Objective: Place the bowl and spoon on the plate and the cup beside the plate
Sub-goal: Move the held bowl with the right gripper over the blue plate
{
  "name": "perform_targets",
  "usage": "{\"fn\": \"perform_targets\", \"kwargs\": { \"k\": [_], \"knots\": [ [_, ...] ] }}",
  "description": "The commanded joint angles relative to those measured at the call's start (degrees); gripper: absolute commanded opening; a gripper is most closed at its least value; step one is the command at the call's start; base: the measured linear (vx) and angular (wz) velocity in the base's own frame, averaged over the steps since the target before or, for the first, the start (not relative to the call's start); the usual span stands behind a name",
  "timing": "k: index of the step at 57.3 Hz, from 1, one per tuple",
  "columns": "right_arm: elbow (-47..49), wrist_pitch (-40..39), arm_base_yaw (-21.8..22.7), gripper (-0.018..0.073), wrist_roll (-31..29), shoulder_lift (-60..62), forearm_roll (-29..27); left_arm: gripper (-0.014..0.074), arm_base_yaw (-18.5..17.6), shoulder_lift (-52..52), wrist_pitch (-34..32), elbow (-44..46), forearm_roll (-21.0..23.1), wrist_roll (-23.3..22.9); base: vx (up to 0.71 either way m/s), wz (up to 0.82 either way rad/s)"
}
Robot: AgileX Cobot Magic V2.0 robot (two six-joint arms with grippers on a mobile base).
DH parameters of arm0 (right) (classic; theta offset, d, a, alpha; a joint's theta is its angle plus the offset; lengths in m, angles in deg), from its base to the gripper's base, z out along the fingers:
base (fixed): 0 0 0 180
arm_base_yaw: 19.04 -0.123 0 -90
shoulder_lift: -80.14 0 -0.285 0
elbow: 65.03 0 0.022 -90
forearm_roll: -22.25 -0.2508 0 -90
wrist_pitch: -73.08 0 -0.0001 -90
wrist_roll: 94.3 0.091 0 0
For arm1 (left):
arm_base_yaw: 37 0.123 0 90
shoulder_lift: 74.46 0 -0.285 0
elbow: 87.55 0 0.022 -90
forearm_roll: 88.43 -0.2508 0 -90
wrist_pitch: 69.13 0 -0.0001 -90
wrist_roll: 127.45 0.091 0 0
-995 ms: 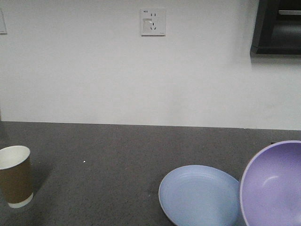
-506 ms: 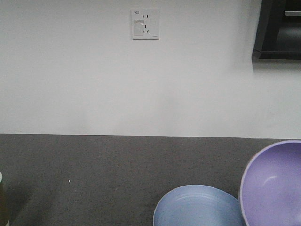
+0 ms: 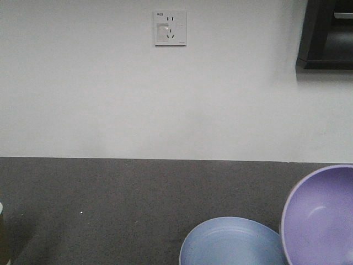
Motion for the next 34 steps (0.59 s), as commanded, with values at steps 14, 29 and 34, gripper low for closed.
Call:
{"fn": "perform_targets", "kwargs": {
  "k": [14,29,34],
  "knots": [
    [1.7,-2.9,0.1,-0.0008,-0.5,-0.1,-3.1,-0.0003,-0.3,-0.5,-5.2,1.6,0.6,-0.1,0.00,0.00],
    [1.7,-2.9,0.1,-0.0008,-0.5,-0.6,-3.6,-0.0003,-0.3,-0.5,-5.7,1.6,0.6,-0.1,0.00,0.00],
    [1.7,-2.8,0.1,-0.0008,0.2,-1.3,-5.6,-0.0003,-0.3,-0.5,-6.1,1.6,0.6,-0.1,0.00,0.00]
  ]
}}
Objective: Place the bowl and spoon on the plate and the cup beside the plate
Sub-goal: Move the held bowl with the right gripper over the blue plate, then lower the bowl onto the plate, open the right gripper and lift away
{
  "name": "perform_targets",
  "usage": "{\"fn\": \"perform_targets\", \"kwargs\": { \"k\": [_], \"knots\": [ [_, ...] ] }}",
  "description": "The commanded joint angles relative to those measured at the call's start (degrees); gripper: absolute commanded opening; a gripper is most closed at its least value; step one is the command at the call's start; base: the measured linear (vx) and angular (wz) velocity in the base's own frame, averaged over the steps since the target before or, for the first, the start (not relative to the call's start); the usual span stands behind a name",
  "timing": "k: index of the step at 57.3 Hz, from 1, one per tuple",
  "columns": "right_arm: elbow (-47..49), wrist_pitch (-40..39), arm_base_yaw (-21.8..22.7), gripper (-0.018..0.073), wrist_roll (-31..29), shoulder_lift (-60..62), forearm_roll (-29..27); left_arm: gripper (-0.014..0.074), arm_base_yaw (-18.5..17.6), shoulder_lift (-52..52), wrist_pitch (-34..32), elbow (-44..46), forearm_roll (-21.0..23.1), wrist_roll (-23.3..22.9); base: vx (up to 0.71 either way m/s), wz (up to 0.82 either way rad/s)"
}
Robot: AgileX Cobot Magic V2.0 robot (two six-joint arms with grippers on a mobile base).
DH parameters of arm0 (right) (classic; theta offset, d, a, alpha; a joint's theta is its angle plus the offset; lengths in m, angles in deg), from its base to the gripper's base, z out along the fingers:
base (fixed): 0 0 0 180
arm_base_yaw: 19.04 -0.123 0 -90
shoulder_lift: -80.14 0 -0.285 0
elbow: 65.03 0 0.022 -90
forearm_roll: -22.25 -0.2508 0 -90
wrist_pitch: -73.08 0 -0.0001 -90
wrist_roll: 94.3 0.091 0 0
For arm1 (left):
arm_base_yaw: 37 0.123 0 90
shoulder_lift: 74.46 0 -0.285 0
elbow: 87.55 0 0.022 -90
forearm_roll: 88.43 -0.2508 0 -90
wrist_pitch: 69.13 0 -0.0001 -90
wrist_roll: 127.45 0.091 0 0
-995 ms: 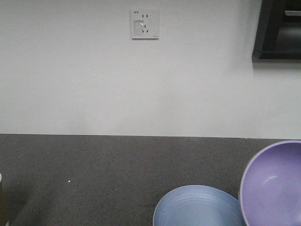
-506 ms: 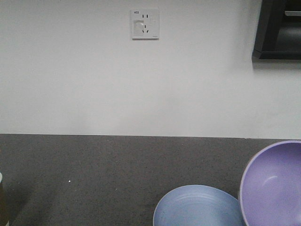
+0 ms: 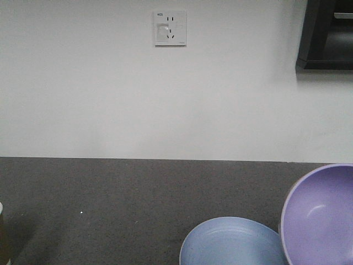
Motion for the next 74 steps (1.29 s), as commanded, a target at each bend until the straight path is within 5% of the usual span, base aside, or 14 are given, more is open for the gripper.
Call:
{"fn": "perform_targets", "kwargs": {
  "k": [1,13,25,35,56,74],
  "knots": [
    [1.7,-2.8,0.1,-0.0008,0.3,-1.0,-5.0,-0.0003,-0.3,-0.5,-6.0,1.6,0.6,-0.1,0.00,0.00],
    [1.7,-3.5,0.1,-0.0008,-0.7,-2.8,-13.0,-0.0003,-0.3,-0.5,-5.7,1.6,0.7,-0.1,0.00,0.00],
    [2.1,-0.9,0.1,-0.0008,-1.2,-7.6,-10.8,-0.0003,-0.3,-0.5,-5.5,1.8,0.8,-0.1,0.00,0.00],
    [8.2,5.7,-2.2,-0.0008,6.4,-17.9,-0.4,-0.0003,-0.3,-0.5,-4.3,1.9,3.0,-0.1,0.00,0.00],
    [23.7,5.2,-23.0,-0.0008,32.2,-38.7,33.8,-0.0003,-0.3,-0.5,-3.5,1.9,4.6,-0.1,0.00,0.00],
    [24.6,-1.0,-25.0,-0.0008,33.0,-49.2,33.0,-0.0001,-0.3,-0.5,-1.4,1.9,6.2,-0.1,0.00,0.00]
  ]
}}
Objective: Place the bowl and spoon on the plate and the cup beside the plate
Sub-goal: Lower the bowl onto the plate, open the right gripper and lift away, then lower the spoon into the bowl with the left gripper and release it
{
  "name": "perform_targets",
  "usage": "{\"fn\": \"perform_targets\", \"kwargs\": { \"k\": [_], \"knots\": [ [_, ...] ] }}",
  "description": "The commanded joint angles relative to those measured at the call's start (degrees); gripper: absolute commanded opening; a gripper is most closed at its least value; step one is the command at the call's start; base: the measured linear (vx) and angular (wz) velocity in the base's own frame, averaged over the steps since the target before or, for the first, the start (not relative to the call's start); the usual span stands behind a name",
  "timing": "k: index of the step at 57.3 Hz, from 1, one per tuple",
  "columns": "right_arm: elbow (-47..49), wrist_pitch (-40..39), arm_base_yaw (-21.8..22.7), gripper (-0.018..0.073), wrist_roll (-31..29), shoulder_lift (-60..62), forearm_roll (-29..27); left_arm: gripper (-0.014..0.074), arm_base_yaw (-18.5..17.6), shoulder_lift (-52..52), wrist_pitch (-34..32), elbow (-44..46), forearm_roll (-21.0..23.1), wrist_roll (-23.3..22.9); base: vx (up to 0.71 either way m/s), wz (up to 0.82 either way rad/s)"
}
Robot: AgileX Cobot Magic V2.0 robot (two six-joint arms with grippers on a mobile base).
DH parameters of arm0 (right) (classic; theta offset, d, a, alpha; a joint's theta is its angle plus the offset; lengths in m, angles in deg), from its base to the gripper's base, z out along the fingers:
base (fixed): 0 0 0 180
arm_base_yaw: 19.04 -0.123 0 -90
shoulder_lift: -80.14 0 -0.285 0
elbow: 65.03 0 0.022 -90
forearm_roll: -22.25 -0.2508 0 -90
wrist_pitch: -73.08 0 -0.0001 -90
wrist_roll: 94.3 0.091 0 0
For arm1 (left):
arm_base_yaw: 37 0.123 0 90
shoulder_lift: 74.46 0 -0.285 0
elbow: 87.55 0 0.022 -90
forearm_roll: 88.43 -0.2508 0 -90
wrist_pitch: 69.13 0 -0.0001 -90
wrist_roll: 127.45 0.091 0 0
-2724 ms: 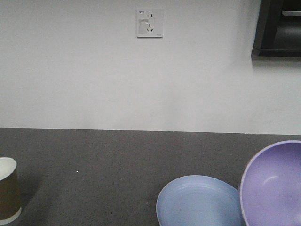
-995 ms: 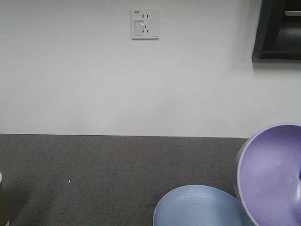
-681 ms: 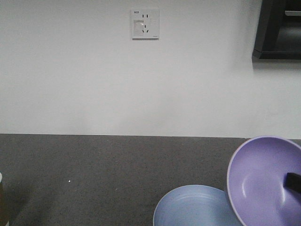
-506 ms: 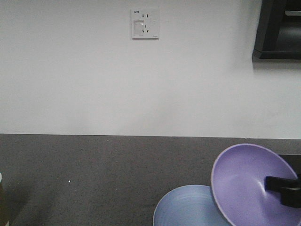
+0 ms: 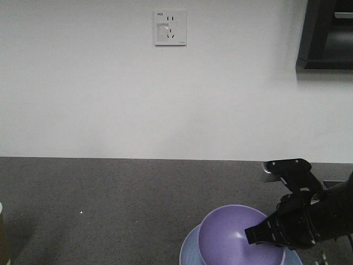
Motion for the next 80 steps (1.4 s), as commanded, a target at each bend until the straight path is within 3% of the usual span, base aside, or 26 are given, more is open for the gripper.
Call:
{"fn": "perform_targets", "kwargs": {
  "k": [1,14,22,42,49,73,80],
  "knots": [
    [2.1,-4.8,0.0,-0.0008,-0.3,0.0,-1.8,-0.0001,-0.3,-0.5,-3.4,1.9,1.2,-0.1,0.00,0.00],
    [2.1,-7.3,0.0,0.0022,-0.7,-3.6,-3.3,0.0000,-0.3,-0.5,-3.2,1.9,3.0,-0.1,0.00,0.00],
    [2.1,-7.9,0.0,0.0104,-1.8,-4.0,-4.2,0.0000,-0.3,-0.5,-3.3,1.9,3.2,-0.1,0.00,0.00],
    [2.1,-8.1,0.0,0.0518,-1.7,-4.0,-6.4,0.0000,-0.3,-0.5,-3.2,1.9,3.2,-0.1,0.00,0.00],
    [2.4,-8.5,0.1,0.0608,-1.7,-3.7,-5.9,0.0000,-0.3,-0.5,-3.2,1.9,3.2,0.0,0.00,0.00],
    [11.6,-5.2,0.7,0.0589,-0.1,4.1,6.3,0.0000,-0.3,-0.5,-2.3,1.9,3.2,1.5,0.00,0.00],
    [13.4,-2.4,0.7,0.0542,3.2,8.9,9.4,0.0000,-0.3,-2.8,2.6,3.3,3.1,3.6,0.00,0.00]
  ]
}}
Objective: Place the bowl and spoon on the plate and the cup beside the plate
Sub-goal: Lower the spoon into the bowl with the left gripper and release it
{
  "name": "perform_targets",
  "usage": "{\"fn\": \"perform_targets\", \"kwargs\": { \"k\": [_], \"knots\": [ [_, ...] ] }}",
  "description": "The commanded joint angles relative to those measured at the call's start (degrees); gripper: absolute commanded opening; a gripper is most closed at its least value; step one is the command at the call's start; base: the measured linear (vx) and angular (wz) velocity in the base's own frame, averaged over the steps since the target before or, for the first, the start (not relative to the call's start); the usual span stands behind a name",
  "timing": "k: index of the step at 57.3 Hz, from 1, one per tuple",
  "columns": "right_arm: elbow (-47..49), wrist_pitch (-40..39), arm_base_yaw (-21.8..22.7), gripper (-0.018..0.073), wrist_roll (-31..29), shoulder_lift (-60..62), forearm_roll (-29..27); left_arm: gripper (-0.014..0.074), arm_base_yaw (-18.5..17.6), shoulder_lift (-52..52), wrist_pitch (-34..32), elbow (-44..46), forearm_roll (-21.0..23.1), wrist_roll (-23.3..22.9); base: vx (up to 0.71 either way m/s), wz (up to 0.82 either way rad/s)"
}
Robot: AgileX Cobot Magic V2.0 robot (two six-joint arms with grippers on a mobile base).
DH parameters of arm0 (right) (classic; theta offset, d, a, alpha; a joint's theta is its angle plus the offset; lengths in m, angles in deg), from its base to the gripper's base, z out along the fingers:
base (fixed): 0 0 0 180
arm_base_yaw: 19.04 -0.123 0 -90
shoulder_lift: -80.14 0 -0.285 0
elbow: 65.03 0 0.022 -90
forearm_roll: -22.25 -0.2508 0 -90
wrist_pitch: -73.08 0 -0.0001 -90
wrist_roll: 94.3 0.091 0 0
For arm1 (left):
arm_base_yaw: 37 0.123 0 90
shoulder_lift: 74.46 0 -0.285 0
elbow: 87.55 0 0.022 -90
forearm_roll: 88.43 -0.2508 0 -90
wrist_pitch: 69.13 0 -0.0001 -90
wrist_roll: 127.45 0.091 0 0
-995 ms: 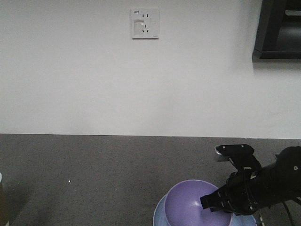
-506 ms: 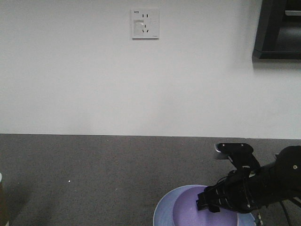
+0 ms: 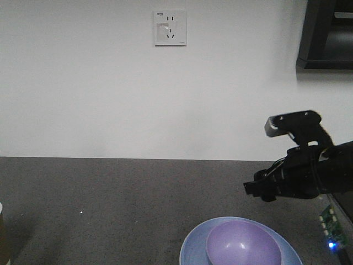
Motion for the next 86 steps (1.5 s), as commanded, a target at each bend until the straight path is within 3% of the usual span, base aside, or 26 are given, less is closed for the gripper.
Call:
{"fn": "perform_targets", "kwargs": {
  "k": [1,7,12,17,22,27,31,41,59,73,86],
  "knots": [
    [2.9,-0.9,0.3,0.0531,3.0,5.8,2.7,0.0000,-0.3,-3.0,0.2,3.3,1.1,2.4,0.00,0.00],
    [2.7,2.2,0.3,0.0409,7.6,10.2,6.2,0.0000,-0.3,-8.8,7.4,7.4,2.3,10.1,0.00,0.00],
    [2.7,5.0,0.3,0.0204,10.1,13.7,8.6,0.0000,-0.3,-14.4,10.6,12.1,5.5,15.7,0.00,0.00],
    [2.7,7.1,0.3,-0.0019,10.8,17.1,9.4,0.0000,-0.3,-20.7,12.0,17.2,12.2,21.8,0.00,0.00],
    [1.6,7.5,0.3,-0.0014,10.7,19.8,9.7,0.0000,-0.4,-27.1,16.6,22.2,20.5,30.3,0.00,0.00],
    [-1.8,6.1,0.3,-0.0013,10.7,22.5,10.3,0.0000,-0.7,-34.2,21.0,27.0,28.5,34.6,0.00,0.00],
    [-5.5,4.8,0.3,-0.0013,10.8,24.1,11.0,0.0000,-2.7,-38.6,22.2,30.1,31.5,35.9,0.00,0.00],
    [-13.0,2.2,0.3,-0.0011,11.0,27.4,11.0,0.0000,-10.5,-48.9,22.7,39.0,31.5,35.5,0.00,0.00],
    [-16.8,1.9,0.3,-0.0011,11.0,29.7,12.6,0.0000,-20.0,-67.1,27.4,55.2,31.5,27.5,0.00,0.00],
    [-16.8,1.8,0.3,-0.0011,11.0,31.4,14.6,0.0000,-23.9,-78.4,33.3,62.8,29.5,21.8,0.00,0.00],
    [-16.8,1.9,0.3,-0.0011,11.0,32.9,15.5,0.0036,-25.9,-83.2,30.7,65.8,29.0,21.4,0.00,0.00]
  ]
}}
